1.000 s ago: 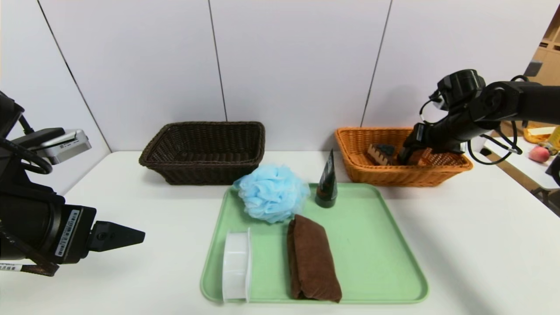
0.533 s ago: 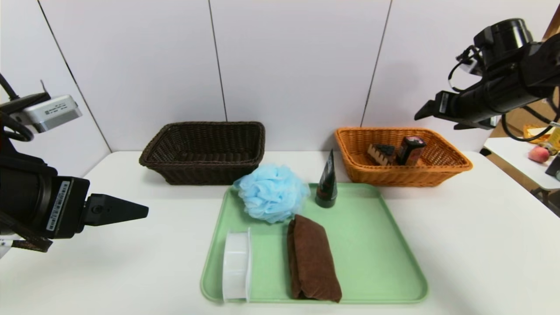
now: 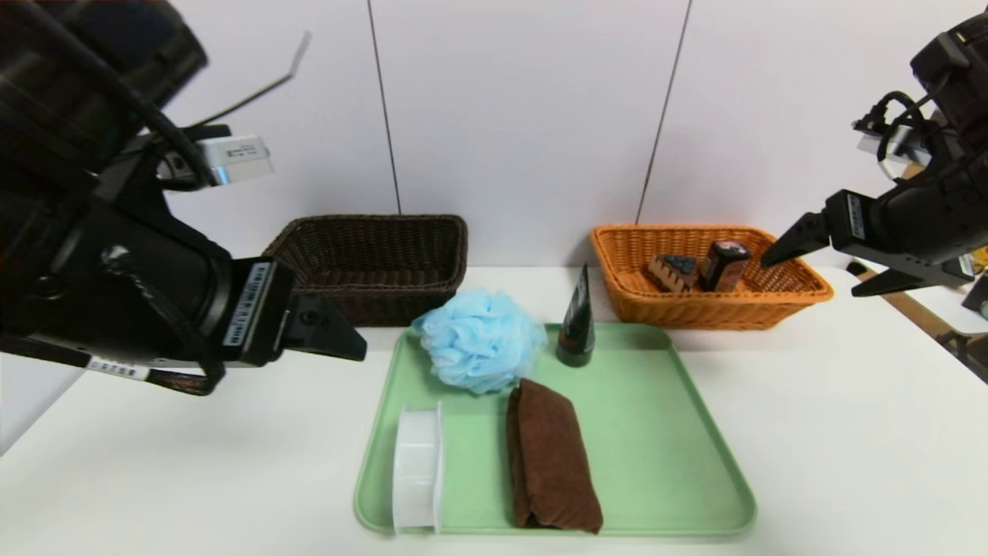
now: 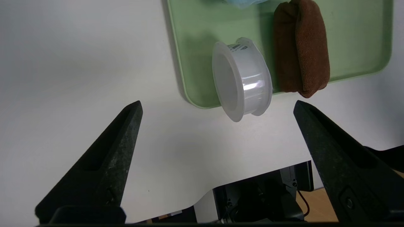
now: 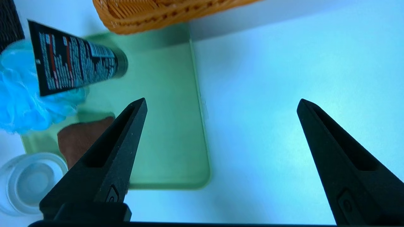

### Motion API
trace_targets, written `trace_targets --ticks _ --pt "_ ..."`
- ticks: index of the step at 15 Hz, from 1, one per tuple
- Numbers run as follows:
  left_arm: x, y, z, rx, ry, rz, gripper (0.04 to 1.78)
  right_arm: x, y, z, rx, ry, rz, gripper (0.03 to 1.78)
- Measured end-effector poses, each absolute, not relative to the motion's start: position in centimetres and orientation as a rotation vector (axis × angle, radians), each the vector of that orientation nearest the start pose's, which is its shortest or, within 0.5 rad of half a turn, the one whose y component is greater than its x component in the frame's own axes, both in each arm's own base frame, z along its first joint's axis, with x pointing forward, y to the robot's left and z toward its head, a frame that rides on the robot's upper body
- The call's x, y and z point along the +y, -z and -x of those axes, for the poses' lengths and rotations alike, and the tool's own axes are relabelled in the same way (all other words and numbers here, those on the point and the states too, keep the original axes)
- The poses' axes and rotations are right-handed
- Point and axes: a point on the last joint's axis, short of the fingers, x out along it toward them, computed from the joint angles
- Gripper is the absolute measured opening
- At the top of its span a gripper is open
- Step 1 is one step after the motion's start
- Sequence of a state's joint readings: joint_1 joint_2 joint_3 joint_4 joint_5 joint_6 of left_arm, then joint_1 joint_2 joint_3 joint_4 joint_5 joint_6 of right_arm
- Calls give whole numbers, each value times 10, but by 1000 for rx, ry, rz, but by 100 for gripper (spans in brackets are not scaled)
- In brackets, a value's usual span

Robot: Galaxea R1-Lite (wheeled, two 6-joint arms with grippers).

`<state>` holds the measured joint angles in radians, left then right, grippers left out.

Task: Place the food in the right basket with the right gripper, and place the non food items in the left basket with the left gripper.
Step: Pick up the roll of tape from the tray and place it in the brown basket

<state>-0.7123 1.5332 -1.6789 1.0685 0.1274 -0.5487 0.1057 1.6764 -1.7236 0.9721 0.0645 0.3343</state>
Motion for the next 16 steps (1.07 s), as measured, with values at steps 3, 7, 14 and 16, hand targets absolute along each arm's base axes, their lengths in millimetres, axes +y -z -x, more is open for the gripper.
trace_targets --ticks 3,7,14,16 --pt "-174 -307 -173 994 230 85 169 28 -293 -248 978 -14 -297 167" --pt "-209 -282 -186 1045 166 47 169 28 -288 -240 1006 -41 -314 168" --pt "-239 -240 -199 1161 92 -39 169 25 -287 -242 986 -50 -320 169" --pt "-243 -232 -202 1190 72 -51 169 24 -283 -243 1003 -48 -317 169"
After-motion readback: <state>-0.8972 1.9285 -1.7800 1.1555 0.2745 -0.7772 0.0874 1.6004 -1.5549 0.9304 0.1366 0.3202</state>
